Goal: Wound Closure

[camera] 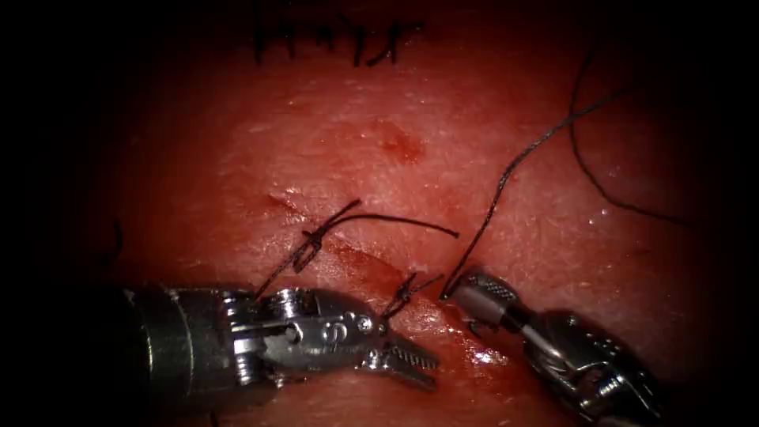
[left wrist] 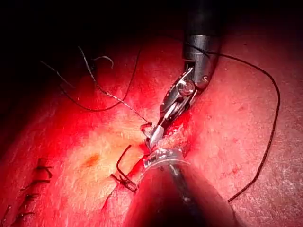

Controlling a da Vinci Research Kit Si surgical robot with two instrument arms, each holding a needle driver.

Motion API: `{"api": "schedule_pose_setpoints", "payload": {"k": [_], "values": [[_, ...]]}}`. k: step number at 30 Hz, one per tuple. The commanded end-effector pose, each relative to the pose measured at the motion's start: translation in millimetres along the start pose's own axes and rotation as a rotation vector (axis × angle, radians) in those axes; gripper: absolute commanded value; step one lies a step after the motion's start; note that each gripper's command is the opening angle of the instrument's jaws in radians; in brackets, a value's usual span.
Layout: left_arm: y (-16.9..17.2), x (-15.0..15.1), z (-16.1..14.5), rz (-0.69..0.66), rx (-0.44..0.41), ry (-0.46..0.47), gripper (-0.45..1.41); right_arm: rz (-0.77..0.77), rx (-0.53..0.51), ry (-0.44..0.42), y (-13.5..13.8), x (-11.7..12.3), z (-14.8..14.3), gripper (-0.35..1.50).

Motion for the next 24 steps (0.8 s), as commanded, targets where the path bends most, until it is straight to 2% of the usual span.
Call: {"api": "schedule_pose_setpoints", "payload": {"k": [1, 8, 11, 13, 14, 15, 16, 18, 19, 24], "values": [[-0.2, 0.0, 0.8, 0.000, -0.001, 0.000, -0.15, 0.013, 0.003, -0.007, 0.6, -1.0, 1.1, -0.35], [-0.2, 0.0, 0.8, 0.000, -0.001, 0.000, -0.15, 0.020, 0.013, -0.009, 0.7, -1.5, 1.1, -0.35], [-0.2, 0.0, 0.8, 0.000, -0.001, 0.000, -0.13, 0.027, 0.021, 0.062, 1.1, -0.2, 1.1, -0.35], [-0.2, 0.0, 0.8, 0.000, -0.001, 0.000, -0.11, -0.022, 0.026, 0.115, 1.4, 0.6, 0.9, -0.35], [-0.2, 0.0, 0.8, 0.000, 0.000, 0.000, -0.11, -0.055, 0.034, 0.147, 1.4, 1.0, 0.7, -0.03], [-0.1, 0.0, 0.8, 0.000, -0.001, 0.000, -0.09, -0.117, 0.054, 0.225, 1.4, 1.8, 0.1, 0.41], [-0.1, -0.1, 0.7, 0.000, -0.001, 0.000, -0.09, -0.159, 0.060, 0.261, 1.2, 2.5, -0.5, 0.71], [-0.1, -0.1, 0.7, 0.000, -0.001, 0.000, -0.08, -0.183, 0.060, 0.316, 0.5, 3.5, -1.6, 1.01], [0.0, -0.1, 0.7, 0.000, -0.002, 0.000, -0.08, -0.228, 0.052, 0.376, -0.5, 4.8, -3.2, 1.18], [0.3, 0.3, -0.1, -0.002, -0.010, 0.001, -0.06, -0.416, 0.002, 0.509, -3.8, 7.6, -7.9, 1.28]]}}
